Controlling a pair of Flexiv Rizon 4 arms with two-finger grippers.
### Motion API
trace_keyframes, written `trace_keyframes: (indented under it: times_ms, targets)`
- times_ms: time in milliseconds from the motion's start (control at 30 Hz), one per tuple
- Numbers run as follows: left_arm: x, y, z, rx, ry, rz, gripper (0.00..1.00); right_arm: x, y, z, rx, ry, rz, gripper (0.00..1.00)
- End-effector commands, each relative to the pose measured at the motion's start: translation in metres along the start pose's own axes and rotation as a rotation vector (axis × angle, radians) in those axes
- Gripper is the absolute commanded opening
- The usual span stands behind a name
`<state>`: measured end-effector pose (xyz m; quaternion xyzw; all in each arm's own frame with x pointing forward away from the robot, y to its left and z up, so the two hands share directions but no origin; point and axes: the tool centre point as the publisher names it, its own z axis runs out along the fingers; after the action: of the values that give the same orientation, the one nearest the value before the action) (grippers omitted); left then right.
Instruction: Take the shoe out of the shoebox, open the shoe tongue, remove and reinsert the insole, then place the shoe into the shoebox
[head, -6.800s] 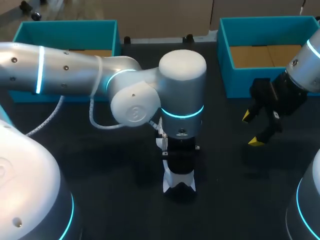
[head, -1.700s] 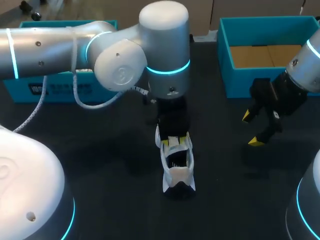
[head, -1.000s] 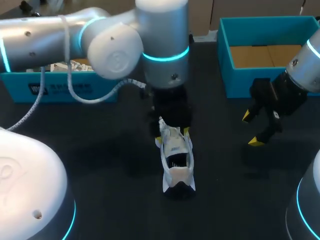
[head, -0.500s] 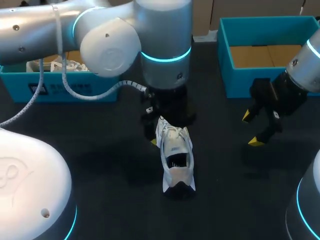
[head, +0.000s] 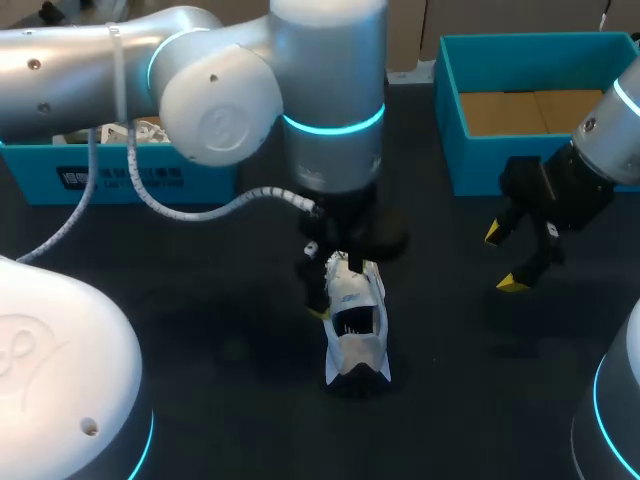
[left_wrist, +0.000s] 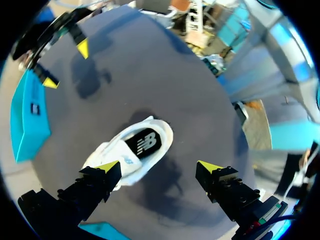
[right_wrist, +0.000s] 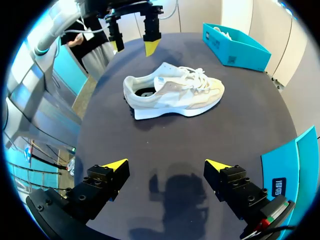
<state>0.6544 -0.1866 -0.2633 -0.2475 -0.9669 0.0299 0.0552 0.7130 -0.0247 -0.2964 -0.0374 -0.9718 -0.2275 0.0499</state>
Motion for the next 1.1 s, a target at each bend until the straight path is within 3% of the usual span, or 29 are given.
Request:
trace_keyframes:
  times_ms: [33, 167, 367, 767, 1100]
  targets:
    - [0.007, -0.006, -0.002, -0.055, -0.044, -0.08, 1.0, 0.001, 0.0, 0.0, 0.002, -0.002, 0.0, 1.0]
    - [0.018, -0.018, 0.013, -0.047, -0.039, -0.316, 1.0, 0.001, 0.0, 0.0, 0.002, -0.002, 0.0, 1.0]
    - [0.028, -0.024, 0.031, -0.013, -0.083, -0.458, 1.0, 0.001, 0.0, 0.0, 0.002, -0.002, 0.0, 1.0]
    - [0.032, -0.032, 0.074, -0.009, -0.122, -0.523, 1.0, 0.001, 0.0, 0.0, 0.002, -0.002, 0.0, 1.0]
    - [0.02, -0.033, 0.101, 0.016, -0.136, -0.535, 1.0, 0.001, 0.0, 0.0, 0.002, -0.002, 0.0, 1.0]
